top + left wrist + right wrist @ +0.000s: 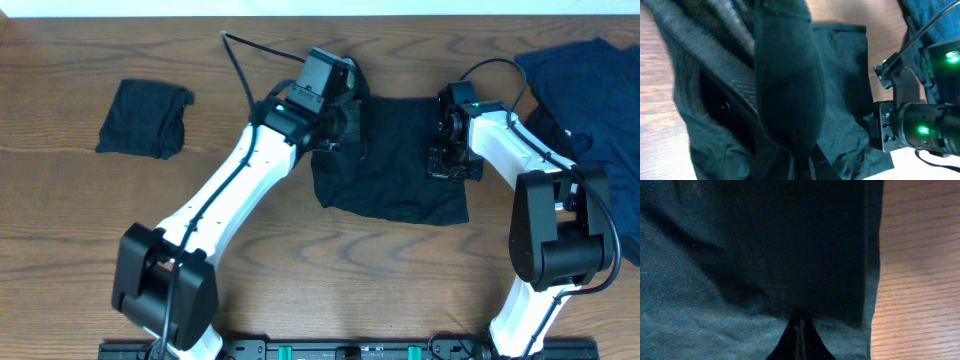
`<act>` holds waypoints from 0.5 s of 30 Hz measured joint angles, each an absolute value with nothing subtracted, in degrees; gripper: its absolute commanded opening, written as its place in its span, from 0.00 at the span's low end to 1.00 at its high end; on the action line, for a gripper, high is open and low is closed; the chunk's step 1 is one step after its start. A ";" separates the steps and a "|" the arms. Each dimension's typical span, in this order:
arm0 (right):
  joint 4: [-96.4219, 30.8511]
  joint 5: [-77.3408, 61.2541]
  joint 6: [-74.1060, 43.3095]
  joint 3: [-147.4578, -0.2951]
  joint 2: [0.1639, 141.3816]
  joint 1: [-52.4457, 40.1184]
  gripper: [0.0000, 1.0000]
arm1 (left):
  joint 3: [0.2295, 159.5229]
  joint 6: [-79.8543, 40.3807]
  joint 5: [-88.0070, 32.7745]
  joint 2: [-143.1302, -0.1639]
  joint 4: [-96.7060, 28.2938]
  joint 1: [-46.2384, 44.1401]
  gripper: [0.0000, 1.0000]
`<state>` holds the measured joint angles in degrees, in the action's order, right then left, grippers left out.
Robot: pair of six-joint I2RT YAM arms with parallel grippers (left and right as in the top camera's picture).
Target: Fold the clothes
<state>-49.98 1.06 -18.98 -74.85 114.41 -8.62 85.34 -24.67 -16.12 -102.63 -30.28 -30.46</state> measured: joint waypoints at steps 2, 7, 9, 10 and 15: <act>-49.87 1.06 -18.98 -74.78 114.34 -8.62 0.01 | 85.34 -25.10 -16.12 -103.48 -29.47 -31.22 0.06; -49.84 1.04 -18.98 -74.76 114.34 -8.62 0.01 | 85.34 -25.58 -16.10 -103.98 -26.87 -33.21 0.06; -49.84 1.04 -18.98 -74.76 114.34 -8.62 0.01 | 85.34 -25.69 -16.10 -103.98 -26.13 -34.00 0.06; -49.84 1.04 -18.98 -74.76 114.34 -8.62 0.01 | 85.34 -25.71 -16.08 -103.98 -26.04 -34.44 0.06; -49.82 1.04 -18.98 -74.76 114.34 -8.62 0.01 | 85.34 -25.71 -16.08 -104.16 -25.93 -36.14 0.06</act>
<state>-49.82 1.04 -18.98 -74.76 114.34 -8.62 85.34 -25.71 -16.08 -104.16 -25.93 -36.14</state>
